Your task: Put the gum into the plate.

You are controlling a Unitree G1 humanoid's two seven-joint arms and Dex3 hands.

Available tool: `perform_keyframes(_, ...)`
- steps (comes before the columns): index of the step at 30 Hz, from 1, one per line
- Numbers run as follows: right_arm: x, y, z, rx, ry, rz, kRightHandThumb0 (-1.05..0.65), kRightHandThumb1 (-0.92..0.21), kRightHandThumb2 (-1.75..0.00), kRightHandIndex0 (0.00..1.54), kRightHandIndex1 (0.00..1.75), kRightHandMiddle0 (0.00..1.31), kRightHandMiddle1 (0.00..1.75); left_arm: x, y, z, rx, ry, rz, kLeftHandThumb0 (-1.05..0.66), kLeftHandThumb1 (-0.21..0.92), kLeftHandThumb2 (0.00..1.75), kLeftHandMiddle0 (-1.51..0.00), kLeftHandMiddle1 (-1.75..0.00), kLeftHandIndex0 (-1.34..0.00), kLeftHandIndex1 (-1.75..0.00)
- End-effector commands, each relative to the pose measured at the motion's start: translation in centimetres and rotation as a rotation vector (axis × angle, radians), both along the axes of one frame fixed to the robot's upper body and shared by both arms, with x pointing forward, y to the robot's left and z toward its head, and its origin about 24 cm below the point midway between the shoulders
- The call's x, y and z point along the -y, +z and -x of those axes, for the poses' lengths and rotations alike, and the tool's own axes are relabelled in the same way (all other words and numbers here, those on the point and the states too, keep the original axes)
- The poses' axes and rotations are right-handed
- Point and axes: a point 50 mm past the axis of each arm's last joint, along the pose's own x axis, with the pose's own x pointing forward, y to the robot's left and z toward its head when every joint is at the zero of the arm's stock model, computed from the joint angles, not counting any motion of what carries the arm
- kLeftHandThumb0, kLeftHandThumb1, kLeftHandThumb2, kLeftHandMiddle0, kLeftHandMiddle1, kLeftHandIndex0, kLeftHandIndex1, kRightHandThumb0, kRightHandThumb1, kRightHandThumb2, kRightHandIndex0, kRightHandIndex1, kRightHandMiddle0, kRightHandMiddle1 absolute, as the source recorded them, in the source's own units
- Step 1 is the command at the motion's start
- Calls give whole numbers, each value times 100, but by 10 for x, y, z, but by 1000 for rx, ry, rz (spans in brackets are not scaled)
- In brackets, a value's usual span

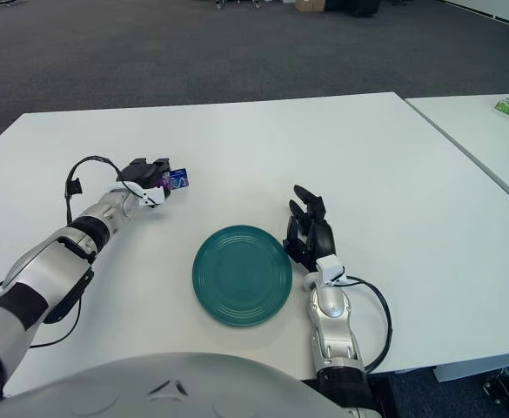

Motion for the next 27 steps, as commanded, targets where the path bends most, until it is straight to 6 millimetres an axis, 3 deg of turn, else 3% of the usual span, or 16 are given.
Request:
perform_keyframes(1,14,-53,40,-318,-73,-27,-57,-92,-87,49,5,3,75,6,-28,22,-111,-21,13,-45,44,116,-113,-175,-52,-175)
perform_keyframes(14,15,-55,39,-326,-82,-45,-56,-92,-86,51,6,3,77,8,-29,25,-79,-17,61,-45,45,115,-120,-175,-52,-175)
perform_keyframes(18,15,-54,40,-328,-80,-38,-57,-92,-87,51,5,2,77,2,-13,16,2,-37,102,-44,45,115,-119,-175,-51,-175)
perform_keyframes(22,15,-54,40,-332,-80,-33,-57,-92,-87,50,4,1,77,0,18,8,162,-100,186,-44,46,114,-117,-175,-51,-175)
perform_keyframes(27,17,-55,40,-338,-81,-30,-57,-92,-87,49,4,1,77,5,58,15,351,-168,321,-44,46,113,-114,-175,-51,-175)
